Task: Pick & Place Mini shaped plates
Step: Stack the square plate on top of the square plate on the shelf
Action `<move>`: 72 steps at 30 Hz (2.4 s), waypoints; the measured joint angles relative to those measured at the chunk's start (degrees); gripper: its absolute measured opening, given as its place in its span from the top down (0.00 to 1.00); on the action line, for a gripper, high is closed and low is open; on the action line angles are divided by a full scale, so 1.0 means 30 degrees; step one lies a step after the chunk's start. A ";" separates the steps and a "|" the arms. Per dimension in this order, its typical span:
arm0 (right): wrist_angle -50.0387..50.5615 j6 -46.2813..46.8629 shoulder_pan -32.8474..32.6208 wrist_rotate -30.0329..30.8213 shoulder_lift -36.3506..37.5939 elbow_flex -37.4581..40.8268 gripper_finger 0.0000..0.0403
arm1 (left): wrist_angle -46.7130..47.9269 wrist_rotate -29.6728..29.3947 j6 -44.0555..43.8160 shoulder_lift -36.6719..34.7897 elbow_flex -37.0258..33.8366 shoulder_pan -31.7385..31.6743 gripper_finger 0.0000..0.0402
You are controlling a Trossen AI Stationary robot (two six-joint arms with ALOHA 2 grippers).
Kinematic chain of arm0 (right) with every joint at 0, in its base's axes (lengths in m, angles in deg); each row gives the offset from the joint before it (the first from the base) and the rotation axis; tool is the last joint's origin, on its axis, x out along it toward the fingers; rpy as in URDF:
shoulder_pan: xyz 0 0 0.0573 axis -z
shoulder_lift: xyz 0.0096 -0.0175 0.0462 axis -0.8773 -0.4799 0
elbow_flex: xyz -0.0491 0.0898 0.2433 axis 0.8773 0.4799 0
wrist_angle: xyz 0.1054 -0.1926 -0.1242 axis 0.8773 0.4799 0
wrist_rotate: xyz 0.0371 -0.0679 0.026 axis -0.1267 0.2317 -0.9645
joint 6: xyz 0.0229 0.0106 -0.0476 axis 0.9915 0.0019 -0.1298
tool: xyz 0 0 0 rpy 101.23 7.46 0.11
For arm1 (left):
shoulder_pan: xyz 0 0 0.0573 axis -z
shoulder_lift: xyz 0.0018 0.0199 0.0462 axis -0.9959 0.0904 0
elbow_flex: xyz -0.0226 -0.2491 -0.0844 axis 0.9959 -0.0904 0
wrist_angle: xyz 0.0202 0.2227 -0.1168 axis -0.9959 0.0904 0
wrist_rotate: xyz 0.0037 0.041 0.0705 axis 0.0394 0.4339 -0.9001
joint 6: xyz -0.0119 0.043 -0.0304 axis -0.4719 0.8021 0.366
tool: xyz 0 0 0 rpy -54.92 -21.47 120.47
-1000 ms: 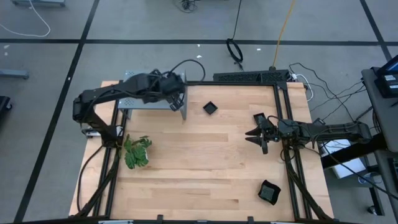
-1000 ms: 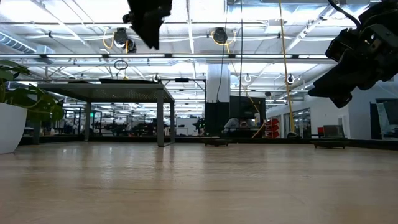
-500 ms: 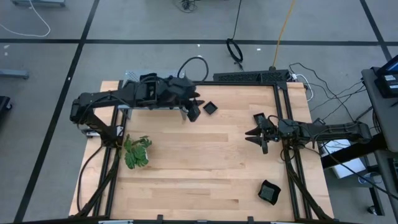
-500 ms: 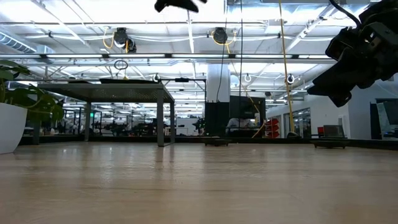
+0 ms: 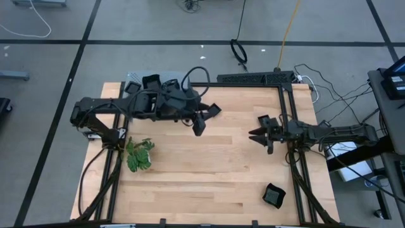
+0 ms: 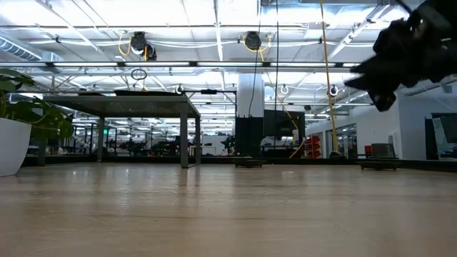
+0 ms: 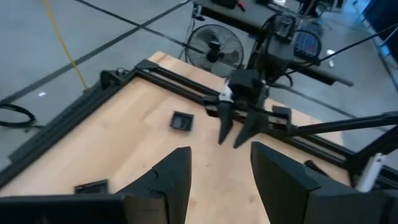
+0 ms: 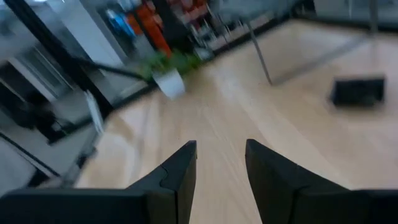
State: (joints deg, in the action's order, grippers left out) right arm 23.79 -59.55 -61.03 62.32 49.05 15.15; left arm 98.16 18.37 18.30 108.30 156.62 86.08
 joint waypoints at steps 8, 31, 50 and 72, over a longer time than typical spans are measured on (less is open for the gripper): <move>-0.4432 -0.0102 0.0022 0.0422 -0.1250 -0.0007 0.69 | -0.0513 -0.0171 -0.0920 0.0000 -0.0007 0.0912 0.58; 1.2979 -0.0450 0.0788 0.7195 -1.2074 -0.9183 0.69 | -0.1420 -0.0202 -0.0856 0.0007 -0.0011 0.1344 0.58; 1.3260 0.2712 0.7369 0.5547 -1.8156 -0.9522 0.67 | -0.1388 -0.0209 -0.0839 0.0007 -0.0015 0.1460 0.58; 1.2728 0.1117 0.8357 0.5494 -2.1049 -0.9559 0.81 | -0.1366 -0.0209 -0.0856 0.0015 -0.0015 0.1978 0.58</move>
State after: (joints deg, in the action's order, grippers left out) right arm 61.98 -56.20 -35.96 78.80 -14.10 -13.52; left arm 94.06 17.74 15.74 108.35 156.57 92.01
